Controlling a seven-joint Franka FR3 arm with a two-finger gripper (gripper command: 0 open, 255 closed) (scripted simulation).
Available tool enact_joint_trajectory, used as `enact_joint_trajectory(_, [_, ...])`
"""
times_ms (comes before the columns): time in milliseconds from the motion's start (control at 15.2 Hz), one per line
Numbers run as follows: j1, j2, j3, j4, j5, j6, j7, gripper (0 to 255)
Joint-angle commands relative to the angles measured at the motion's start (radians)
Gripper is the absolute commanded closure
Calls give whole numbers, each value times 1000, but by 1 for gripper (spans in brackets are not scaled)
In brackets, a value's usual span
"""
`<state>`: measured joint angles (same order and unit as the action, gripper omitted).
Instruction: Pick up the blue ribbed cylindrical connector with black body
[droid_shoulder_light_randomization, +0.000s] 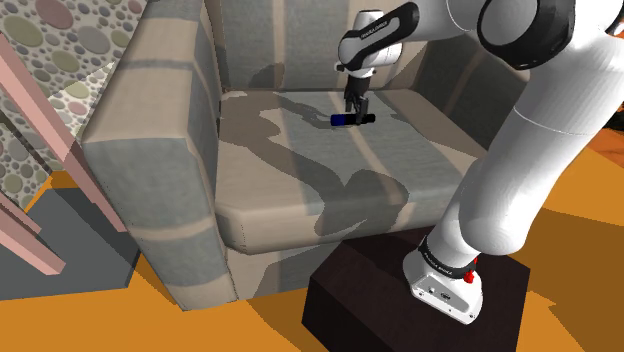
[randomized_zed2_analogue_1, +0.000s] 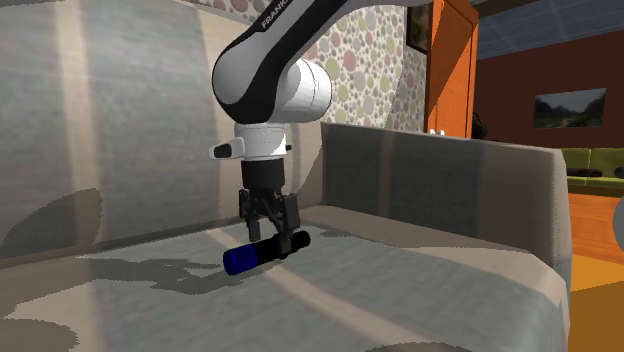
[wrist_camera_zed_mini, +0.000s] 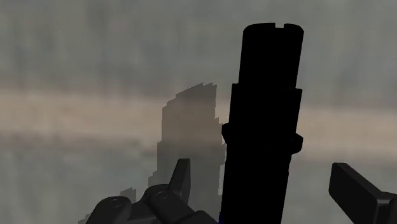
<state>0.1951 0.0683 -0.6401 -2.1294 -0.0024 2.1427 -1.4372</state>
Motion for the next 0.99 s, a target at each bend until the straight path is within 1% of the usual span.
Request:
enact_joint_trajectory(0, [-2, 16, 0, -13, 11, 27, -8, 0])
enact_joint_trajectory(132, [-3, 21, 1, -17, 15, 34, -10, 0])
enact_joint_trajectory(198, [-3, 21, 1, -16, 15, 34, -11, 255])
enact_joint_trajectory(792, [-3, 21, 1, -17, 15, 34, -11, 255])
enact_joint_trajectory(924, [-1, 4, 0, -4, 3, 9, -3, 255])
